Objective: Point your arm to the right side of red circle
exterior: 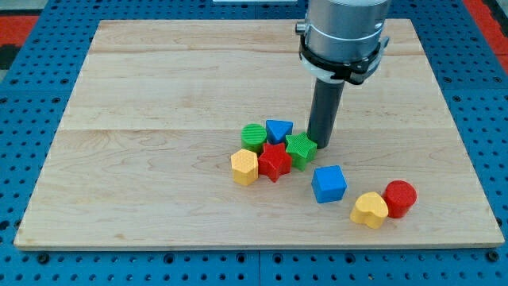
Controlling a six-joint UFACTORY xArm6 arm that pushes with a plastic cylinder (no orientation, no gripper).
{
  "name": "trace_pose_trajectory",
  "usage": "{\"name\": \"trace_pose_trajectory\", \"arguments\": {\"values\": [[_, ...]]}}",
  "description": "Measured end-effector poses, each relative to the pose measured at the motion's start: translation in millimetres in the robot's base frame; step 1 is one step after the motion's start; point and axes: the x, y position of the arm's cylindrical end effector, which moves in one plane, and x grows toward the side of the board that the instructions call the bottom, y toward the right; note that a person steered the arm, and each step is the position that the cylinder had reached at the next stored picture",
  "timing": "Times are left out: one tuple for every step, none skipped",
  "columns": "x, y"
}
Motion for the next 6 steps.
{"name": "trace_pose_trajectory", "arguments": {"values": [[6.9,65.8],[53.8,127.2],[77.9,141.1],[79.7,161.4],[82.2,145.3],[82.7,101.1]]}}
